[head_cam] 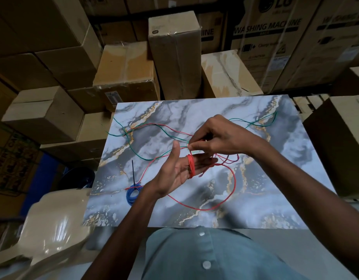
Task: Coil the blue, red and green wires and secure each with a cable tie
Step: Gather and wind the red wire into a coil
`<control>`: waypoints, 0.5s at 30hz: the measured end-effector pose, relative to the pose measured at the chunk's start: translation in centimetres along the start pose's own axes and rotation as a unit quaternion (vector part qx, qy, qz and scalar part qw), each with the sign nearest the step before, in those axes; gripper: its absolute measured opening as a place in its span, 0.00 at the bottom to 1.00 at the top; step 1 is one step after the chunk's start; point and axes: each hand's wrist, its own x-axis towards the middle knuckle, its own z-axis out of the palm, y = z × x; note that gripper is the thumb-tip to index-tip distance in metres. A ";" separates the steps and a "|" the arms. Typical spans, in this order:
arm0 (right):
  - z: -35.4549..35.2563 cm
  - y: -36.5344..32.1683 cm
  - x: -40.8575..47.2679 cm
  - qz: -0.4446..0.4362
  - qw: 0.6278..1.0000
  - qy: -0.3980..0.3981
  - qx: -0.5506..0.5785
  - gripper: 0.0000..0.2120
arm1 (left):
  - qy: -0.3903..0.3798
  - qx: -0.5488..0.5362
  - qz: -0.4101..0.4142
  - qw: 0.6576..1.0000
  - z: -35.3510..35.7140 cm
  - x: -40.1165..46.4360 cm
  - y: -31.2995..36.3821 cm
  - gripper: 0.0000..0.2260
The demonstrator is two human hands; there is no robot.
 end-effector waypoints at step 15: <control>1.2 6.0 0.1 0.045 0.985 0.095 -0.138 0.37 | 0.102 0.282 -0.072 0.951 -0.1 -0.7 1.2 0.23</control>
